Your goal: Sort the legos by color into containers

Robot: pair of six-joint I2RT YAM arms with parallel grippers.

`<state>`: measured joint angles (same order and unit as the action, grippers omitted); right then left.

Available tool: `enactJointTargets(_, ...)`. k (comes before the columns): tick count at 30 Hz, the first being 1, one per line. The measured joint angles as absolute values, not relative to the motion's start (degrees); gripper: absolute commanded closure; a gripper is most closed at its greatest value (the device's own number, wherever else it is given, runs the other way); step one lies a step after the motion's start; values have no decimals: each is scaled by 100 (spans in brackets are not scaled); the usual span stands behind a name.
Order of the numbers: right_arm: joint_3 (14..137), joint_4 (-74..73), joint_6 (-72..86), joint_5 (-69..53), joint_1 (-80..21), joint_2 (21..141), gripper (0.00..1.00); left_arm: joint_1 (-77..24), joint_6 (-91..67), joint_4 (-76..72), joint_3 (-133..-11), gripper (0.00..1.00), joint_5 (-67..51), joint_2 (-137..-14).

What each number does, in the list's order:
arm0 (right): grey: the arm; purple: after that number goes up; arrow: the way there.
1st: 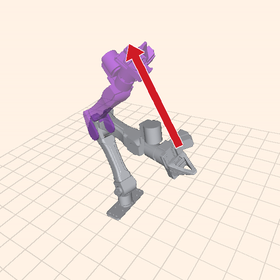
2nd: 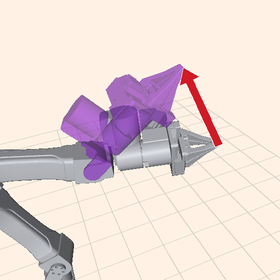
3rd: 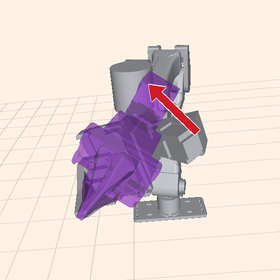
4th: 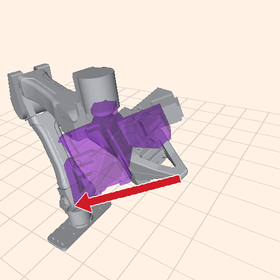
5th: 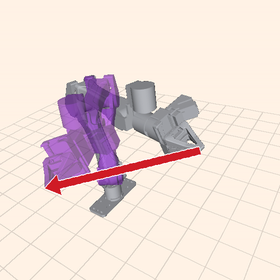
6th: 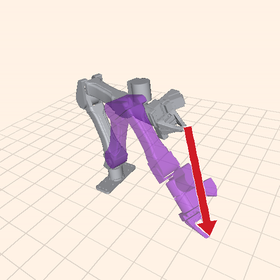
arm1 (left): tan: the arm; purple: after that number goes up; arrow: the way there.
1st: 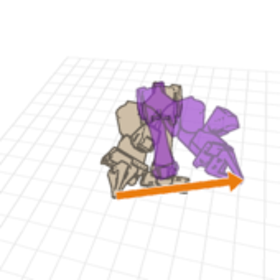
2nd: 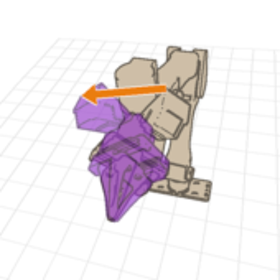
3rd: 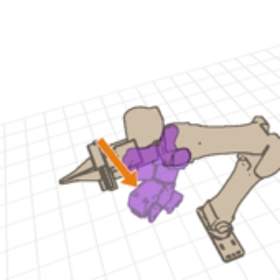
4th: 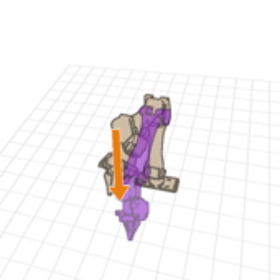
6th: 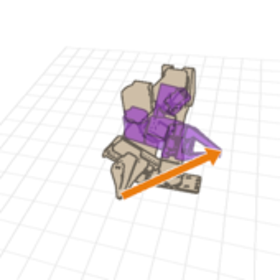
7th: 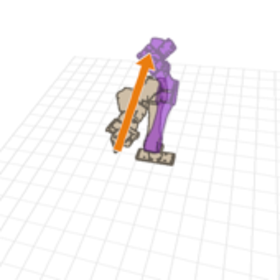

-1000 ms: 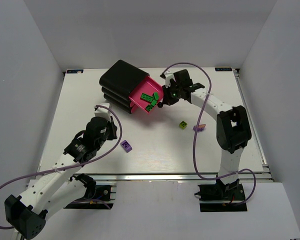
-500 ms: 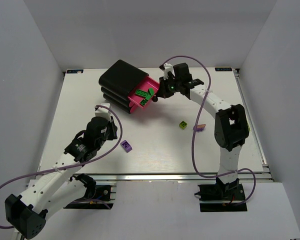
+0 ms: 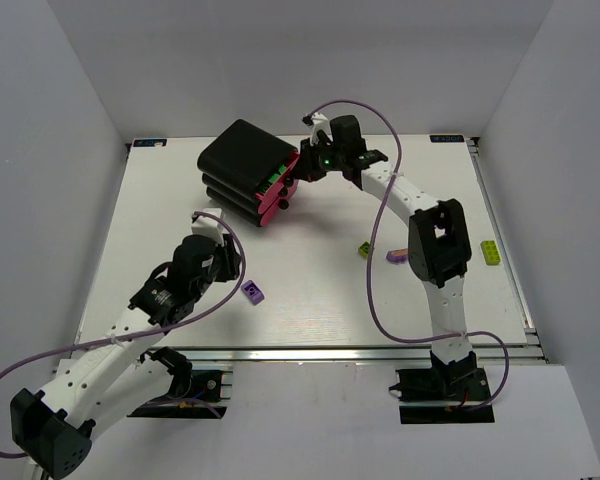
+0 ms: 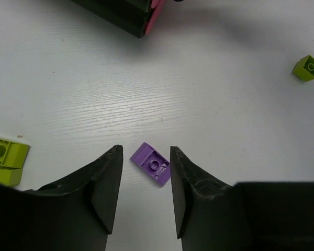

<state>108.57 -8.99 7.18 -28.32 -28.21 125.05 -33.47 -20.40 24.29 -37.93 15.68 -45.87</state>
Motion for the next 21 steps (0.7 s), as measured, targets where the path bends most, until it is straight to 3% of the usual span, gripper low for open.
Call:
enactJointTargets(17,10724,908,1411,-3883,-2738,13021,98,-3347,-1944,2209,-3701,45,1288,-4403)
enactJointTargets(19,10551,899,1295,-3787,-2738,12967,95,-3347,-1940,2206,-3701,44,1304,-4403)
enactJointTargets(21,10265,847,1120,-3597,-2740,12844,83,-3347,-1942,2224,-3701,38,1374,-4410)
